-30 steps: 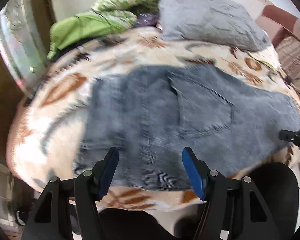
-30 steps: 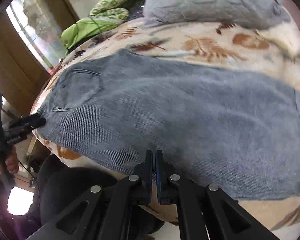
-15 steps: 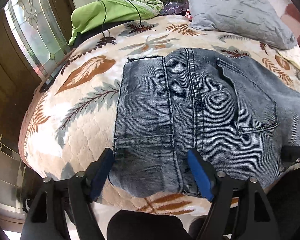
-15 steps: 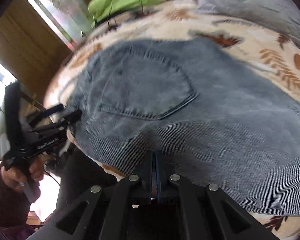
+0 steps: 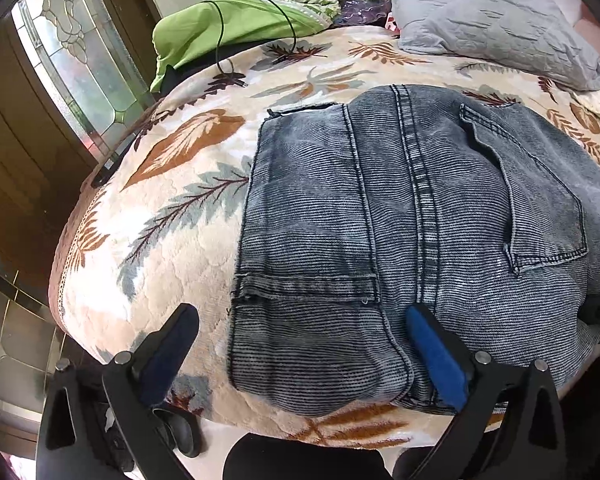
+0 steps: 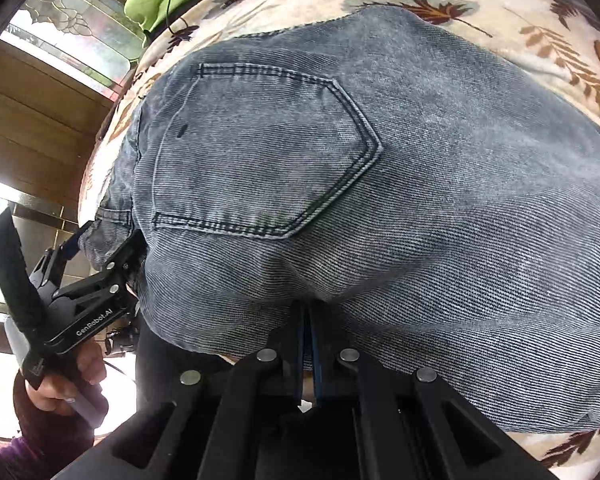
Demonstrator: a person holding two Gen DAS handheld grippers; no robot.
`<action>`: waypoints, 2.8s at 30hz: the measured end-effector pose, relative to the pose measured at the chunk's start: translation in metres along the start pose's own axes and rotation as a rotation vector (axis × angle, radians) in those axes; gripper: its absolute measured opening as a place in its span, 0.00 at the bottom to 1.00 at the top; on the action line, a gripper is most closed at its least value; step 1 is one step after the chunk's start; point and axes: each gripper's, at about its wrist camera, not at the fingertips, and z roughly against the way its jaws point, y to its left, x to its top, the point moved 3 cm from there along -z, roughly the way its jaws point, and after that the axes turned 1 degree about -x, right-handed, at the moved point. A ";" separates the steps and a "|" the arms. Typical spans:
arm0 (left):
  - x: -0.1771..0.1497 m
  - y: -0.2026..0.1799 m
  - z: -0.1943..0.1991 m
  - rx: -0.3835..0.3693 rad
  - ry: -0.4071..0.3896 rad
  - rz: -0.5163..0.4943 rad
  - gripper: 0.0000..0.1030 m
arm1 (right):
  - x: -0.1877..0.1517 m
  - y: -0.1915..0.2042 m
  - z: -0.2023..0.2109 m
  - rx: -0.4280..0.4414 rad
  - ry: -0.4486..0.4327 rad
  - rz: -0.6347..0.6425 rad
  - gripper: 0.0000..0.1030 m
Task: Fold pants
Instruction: 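Open the left tool and lift it away from the jeans, then move the right tool over the folded jeans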
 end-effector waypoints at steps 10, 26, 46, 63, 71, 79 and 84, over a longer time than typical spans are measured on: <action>0.009 0.001 0.036 0.025 -0.027 -0.009 1.00 | -0.010 -0.009 0.041 0.017 -0.131 0.040 0.05; 0.057 -0.047 0.153 0.032 -0.295 -0.112 1.00 | -0.046 -0.091 0.179 -0.096 -0.552 -0.030 0.05; 0.071 -0.102 0.181 0.032 -0.312 -0.209 1.00 | -0.114 -0.181 0.257 -0.145 -0.824 -0.148 0.06; 0.057 -0.179 0.133 -0.077 -0.133 -0.343 1.00 | -0.217 -0.314 0.268 0.163 -0.923 -0.570 0.88; 0.066 -0.210 0.122 -0.104 -0.096 -0.380 1.00 | -0.212 -0.345 0.213 0.392 -0.818 -0.765 0.79; 0.074 -0.276 0.099 -0.147 -0.038 -0.451 1.00 | -0.210 -0.355 0.190 0.399 -0.768 -0.844 0.79; 0.072 -0.319 0.083 -0.176 0.023 -0.479 1.00 | -0.213 -0.362 0.185 0.390 -0.757 -0.874 0.79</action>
